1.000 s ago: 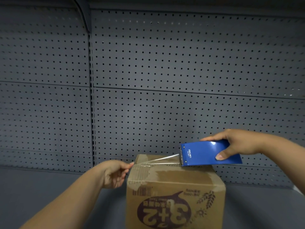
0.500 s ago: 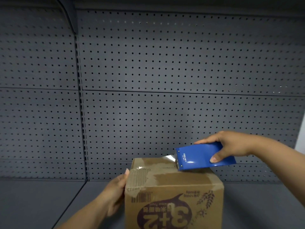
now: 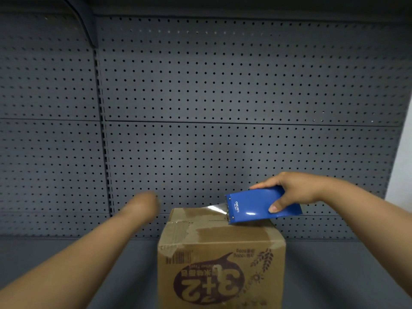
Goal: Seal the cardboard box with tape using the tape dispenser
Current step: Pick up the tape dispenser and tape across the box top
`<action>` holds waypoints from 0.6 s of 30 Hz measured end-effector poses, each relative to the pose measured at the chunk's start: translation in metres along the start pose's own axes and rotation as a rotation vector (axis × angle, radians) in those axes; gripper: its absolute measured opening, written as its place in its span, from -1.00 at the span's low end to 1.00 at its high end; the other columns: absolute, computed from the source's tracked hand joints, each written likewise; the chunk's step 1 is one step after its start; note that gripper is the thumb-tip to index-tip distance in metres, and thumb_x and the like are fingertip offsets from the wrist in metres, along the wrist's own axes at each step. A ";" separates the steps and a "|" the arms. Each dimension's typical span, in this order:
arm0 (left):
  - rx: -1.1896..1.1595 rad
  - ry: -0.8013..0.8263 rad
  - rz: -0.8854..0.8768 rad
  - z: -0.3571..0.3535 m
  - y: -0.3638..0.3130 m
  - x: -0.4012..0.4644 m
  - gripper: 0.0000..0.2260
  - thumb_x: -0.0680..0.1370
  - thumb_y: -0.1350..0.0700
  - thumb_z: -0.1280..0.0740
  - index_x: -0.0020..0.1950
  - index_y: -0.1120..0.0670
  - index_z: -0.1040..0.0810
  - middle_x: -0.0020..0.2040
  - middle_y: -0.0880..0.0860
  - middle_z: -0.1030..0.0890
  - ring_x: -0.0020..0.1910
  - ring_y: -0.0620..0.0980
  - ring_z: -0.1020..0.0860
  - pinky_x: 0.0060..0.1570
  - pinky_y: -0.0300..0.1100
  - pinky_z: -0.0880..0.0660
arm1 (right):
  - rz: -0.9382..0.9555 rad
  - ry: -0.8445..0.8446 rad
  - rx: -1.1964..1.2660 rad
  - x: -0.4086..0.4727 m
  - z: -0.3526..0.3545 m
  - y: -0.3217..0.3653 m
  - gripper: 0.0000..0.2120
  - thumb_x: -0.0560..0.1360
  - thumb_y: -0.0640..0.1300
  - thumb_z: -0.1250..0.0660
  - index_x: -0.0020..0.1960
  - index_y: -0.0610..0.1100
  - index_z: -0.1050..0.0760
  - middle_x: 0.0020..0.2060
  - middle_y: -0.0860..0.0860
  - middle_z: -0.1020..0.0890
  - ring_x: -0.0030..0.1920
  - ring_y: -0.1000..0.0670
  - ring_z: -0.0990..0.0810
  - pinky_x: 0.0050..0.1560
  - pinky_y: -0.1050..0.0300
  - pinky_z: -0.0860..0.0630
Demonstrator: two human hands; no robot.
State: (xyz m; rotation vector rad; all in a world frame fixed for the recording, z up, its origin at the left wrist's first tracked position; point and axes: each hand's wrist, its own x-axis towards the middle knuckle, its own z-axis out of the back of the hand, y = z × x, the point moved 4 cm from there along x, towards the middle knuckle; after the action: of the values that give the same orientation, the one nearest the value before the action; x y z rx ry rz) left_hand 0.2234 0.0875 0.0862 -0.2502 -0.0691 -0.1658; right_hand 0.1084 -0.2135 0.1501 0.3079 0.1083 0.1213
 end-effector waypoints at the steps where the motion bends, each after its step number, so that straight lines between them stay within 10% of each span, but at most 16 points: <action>1: -0.072 -0.068 -0.070 0.005 -0.023 -0.005 -0.67 0.63 0.11 -0.05 0.26 0.23 -0.45 0.22 0.20 -0.53 0.12 0.12 -0.52 0.01 -0.14 -0.40 | 0.001 0.004 -0.006 0.001 0.001 0.000 -0.43 0.36 -0.06 -0.48 0.26 0.29 -0.36 0.05 0.35 -0.50 0.04 0.23 -0.51 0.02 0.34 -0.39; 5: -0.066 0.074 -0.268 -0.025 -0.093 -0.034 -0.51 0.62 -0.10 0.12 0.53 0.06 -0.01 0.55 0.07 -0.07 0.52 0.09 -0.06 0.47 0.04 0.01 | -0.021 0.026 -0.025 0.002 0.007 -0.002 -0.46 0.37 -0.03 -0.46 0.25 0.32 -0.36 0.03 0.31 -0.50 0.03 0.17 -0.51 0.04 0.26 -0.40; 18: 0.114 0.203 -0.246 -0.064 -0.087 -0.033 -0.49 0.58 -0.19 0.23 0.52 -0.11 0.16 0.56 0.01 0.13 0.53 0.08 0.11 0.47 0.03 0.12 | 0.028 -0.029 -0.051 0.024 0.013 0.008 -0.73 0.58 0.08 -0.10 0.19 0.19 -0.51 0.01 0.27 -0.58 -0.03 0.24 -0.53 -0.01 0.30 -0.40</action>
State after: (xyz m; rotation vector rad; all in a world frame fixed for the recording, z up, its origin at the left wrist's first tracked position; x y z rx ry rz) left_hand 0.1792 -0.0071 0.0422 -0.1090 0.0925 -0.4297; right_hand 0.1327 -0.2069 0.1629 0.2601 0.0723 0.1473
